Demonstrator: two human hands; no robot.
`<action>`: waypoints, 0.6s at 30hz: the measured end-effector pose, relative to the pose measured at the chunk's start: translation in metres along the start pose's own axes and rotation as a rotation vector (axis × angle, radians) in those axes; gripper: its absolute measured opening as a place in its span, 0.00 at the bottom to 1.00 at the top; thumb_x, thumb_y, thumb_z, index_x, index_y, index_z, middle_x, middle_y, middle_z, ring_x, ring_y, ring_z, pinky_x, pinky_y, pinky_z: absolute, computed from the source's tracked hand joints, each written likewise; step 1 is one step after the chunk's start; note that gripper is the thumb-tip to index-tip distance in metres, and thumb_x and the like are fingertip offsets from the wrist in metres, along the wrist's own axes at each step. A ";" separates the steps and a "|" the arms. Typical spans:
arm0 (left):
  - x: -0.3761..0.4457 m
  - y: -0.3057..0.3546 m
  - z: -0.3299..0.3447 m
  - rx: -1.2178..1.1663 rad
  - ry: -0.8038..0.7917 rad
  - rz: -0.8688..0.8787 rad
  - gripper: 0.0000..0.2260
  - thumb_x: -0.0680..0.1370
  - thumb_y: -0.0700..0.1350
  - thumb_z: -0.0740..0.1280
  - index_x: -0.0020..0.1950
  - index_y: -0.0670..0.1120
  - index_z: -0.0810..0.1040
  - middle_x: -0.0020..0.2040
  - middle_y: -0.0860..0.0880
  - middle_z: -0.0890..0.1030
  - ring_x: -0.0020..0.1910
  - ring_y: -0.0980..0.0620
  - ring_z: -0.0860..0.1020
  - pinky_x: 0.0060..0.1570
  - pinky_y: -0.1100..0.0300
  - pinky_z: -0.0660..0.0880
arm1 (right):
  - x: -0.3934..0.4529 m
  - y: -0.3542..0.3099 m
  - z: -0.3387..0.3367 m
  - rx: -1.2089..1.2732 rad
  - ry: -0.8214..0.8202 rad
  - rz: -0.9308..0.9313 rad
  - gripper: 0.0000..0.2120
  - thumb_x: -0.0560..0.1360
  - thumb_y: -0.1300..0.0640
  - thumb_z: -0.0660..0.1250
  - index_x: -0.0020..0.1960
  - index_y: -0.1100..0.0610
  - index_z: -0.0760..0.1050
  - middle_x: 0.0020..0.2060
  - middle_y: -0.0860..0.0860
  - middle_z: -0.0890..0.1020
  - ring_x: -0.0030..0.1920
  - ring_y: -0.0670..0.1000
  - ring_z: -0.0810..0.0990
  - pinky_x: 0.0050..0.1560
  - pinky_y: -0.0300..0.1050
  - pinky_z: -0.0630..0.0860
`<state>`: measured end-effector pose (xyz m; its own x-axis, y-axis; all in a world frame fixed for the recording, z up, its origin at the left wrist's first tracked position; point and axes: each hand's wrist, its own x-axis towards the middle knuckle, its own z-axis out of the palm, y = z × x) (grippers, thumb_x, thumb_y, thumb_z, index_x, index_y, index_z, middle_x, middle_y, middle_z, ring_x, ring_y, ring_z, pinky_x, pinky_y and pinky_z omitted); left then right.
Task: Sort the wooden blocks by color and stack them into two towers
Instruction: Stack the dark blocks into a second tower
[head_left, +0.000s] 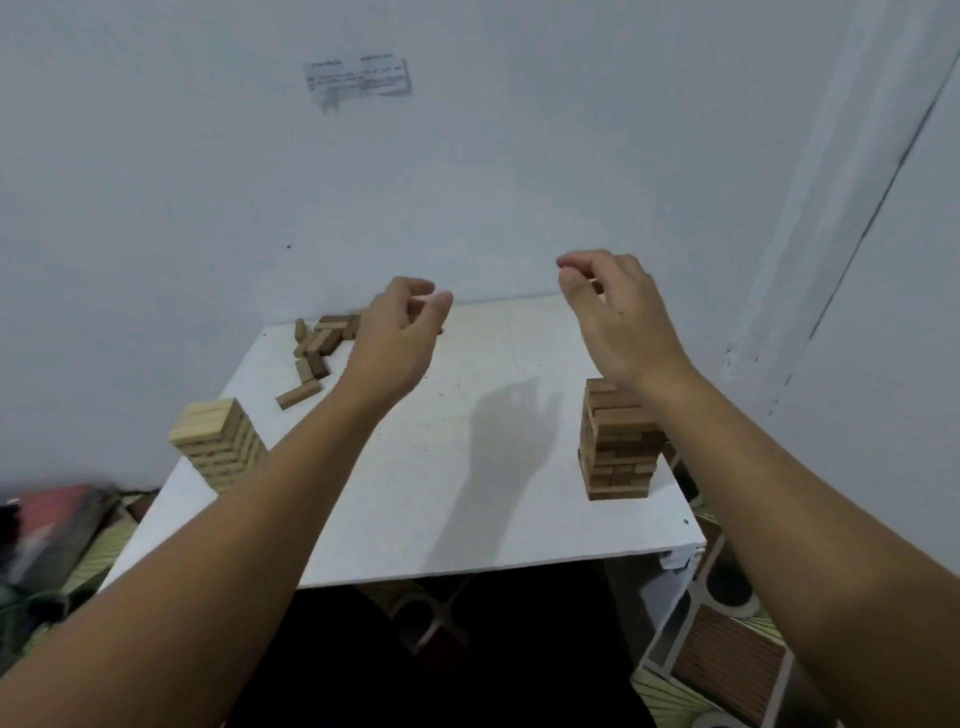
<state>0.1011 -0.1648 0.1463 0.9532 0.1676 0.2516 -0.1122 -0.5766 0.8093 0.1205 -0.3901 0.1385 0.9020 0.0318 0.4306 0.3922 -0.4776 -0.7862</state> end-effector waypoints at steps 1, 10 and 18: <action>0.009 -0.003 -0.020 0.094 -0.028 0.010 0.17 0.84 0.57 0.64 0.68 0.49 0.76 0.57 0.53 0.80 0.52 0.60 0.78 0.48 0.61 0.74 | 0.006 -0.008 0.012 -0.028 -0.034 -0.026 0.14 0.85 0.46 0.58 0.65 0.46 0.77 0.57 0.44 0.75 0.65 0.51 0.73 0.68 0.47 0.69; 0.065 -0.070 -0.179 0.569 -0.302 -0.149 0.12 0.80 0.57 0.71 0.61 0.55 0.84 0.55 0.54 0.82 0.57 0.51 0.79 0.53 0.56 0.71 | 0.029 -0.040 0.164 -0.210 -0.493 -0.025 0.18 0.83 0.40 0.56 0.70 0.42 0.74 0.66 0.48 0.73 0.71 0.54 0.66 0.67 0.52 0.68; 0.095 -0.212 -0.224 0.389 -0.362 -0.332 0.14 0.75 0.57 0.77 0.59 0.56 0.86 0.58 0.55 0.83 0.58 0.58 0.78 0.56 0.60 0.70 | 0.045 -0.018 0.281 -0.399 -0.788 0.002 0.22 0.85 0.41 0.55 0.79 0.37 0.63 0.71 0.53 0.67 0.74 0.56 0.62 0.70 0.56 0.65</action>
<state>0.1530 0.1530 0.1176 0.9619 0.1453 -0.2316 0.2519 -0.8004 0.5440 0.2047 -0.1334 0.0472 0.8227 0.5564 -0.1169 0.4309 -0.7443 -0.5102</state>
